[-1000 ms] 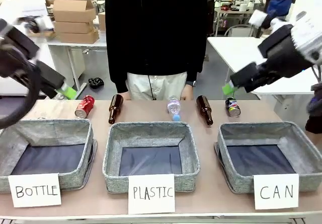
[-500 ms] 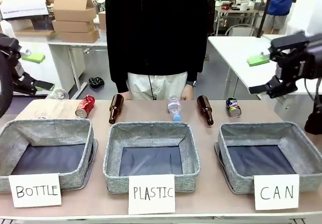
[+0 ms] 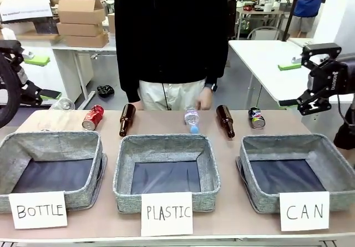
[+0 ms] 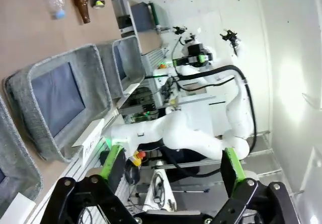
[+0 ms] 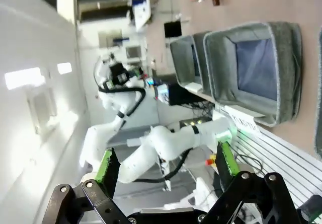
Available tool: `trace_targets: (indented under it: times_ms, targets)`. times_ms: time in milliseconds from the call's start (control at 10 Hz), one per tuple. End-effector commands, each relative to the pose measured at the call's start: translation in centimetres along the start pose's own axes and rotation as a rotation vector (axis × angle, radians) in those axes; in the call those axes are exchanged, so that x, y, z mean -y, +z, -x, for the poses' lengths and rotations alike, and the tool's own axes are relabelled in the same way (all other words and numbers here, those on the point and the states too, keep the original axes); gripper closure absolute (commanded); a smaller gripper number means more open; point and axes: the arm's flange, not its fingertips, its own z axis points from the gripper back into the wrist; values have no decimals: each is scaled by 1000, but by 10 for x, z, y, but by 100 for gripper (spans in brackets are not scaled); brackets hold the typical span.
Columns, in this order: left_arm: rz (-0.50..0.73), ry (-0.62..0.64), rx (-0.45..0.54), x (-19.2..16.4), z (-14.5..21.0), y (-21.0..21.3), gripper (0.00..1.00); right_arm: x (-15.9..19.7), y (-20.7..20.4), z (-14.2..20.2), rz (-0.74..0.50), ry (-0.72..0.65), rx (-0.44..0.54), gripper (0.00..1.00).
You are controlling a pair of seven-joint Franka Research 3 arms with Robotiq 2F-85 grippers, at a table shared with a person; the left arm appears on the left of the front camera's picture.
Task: Sort the can waste into the basket.
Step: Pick up the can waste from the table and place it in the right Fabric basket.
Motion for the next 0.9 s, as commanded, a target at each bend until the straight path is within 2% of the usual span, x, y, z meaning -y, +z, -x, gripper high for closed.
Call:
trace_targets:
  times_ms: [0, 800]
  targets:
    - [-11, -42, -10, 3, 2, 3, 0, -7, 1, 3, -18, 72, -12, 0]
    - [-11, -42, -10, 3, 2, 3, 0, -7, 1, 3, -18, 72, -12, 0]
